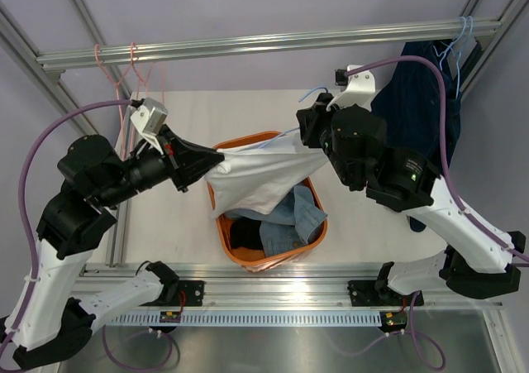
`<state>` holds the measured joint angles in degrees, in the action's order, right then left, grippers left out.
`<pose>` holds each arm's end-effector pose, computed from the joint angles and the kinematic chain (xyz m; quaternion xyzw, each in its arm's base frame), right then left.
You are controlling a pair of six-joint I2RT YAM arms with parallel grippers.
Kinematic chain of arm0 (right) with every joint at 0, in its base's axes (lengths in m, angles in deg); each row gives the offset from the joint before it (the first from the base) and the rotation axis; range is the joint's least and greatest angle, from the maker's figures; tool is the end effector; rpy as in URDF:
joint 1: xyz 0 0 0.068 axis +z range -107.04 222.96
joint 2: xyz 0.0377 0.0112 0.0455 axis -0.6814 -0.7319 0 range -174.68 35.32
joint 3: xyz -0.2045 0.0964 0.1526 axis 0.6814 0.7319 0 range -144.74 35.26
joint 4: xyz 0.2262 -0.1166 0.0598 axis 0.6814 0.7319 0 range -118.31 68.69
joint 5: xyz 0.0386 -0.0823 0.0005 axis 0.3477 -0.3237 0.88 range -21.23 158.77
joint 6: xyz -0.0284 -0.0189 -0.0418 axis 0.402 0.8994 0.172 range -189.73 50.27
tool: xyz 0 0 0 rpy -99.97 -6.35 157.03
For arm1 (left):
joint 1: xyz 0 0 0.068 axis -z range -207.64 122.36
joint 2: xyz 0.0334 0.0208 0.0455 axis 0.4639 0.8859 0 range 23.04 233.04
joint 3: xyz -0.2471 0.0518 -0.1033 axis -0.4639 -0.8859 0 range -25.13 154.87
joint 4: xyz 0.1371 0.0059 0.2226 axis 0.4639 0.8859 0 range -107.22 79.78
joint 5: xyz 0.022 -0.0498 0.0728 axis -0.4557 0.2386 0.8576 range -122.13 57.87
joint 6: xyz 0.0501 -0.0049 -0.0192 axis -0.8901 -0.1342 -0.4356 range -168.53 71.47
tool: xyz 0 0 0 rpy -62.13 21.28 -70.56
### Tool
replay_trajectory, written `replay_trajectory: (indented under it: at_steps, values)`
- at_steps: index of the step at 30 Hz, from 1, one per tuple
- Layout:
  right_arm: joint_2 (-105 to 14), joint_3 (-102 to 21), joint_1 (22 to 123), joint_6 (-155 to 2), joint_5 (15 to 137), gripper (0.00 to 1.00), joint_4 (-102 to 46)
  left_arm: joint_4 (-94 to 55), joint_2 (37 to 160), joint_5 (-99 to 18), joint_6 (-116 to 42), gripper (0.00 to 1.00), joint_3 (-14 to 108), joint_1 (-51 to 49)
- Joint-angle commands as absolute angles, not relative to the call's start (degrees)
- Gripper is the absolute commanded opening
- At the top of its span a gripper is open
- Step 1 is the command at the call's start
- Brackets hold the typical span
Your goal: Remove the skirt from the hanger
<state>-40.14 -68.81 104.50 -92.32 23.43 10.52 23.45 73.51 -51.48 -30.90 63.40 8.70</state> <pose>0.1354 0.1966 0.5214 -0.0031 0.7499 0.1770 0.6375 0.0859 -0.0778 0.5106 0.2304 0.6844 -0.4173 0.5517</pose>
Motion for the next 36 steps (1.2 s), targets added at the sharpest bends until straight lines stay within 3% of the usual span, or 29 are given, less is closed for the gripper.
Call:
replay_trajectory:
  at_steps: [1,2,3,4,5,19,30,33,36]
  values:
    - [-40.0,-72.0,103.7,-90.5,21.0,0.0,11.0,17.1,71.0,-57.8,-29.8,0.0,62.7,8.8]
    - [-40.1,-72.0,103.7,-90.2,21.2,0.0,10.6,16.6,71.1,-58.7,-29.5,0.1,62.8,8.8]
    - [-40.3,-72.1,103.6,-90.0,21.9,0.0,10.7,17.1,71.0,-59.5,-29.7,0.36,63.1,8.8]
    - [-40.4,-73.0,103.6,-89.9,22.4,0.0,11.0,17.2,70.7,-59.7,-30.0,0.86,63.2,8.8]
    - [-41.0,-74.0,103.7,-89.9,22.8,0.0,12.5,17.2,70.2,-60.2,-30.9,0.99,63.0,8.8]
    - [-48.4,-97.3,103.1,-91.4,26.8,0.0,31.2,17.6,66.4,-64.5,-34.6,0.99,53.8,8.8]
    - [-50.7,-100.1,103.0,-92.4,28.6,0.0,32.0,15.0,68.0,-61.0,-32.7,0.96,53.1,9.3]
    - [-50.5,-99.8,103.0,-92.7,28.4,0.0,31.6,15.7,70.1,-60.6,-32.6,0.86,54.2,9.9]
    - [-50.1,-100.8,103.0,-92.5,28.4,0.0,31.3,18.6,72.1,-58.6,-33.7,0.64,55.4,11.6]
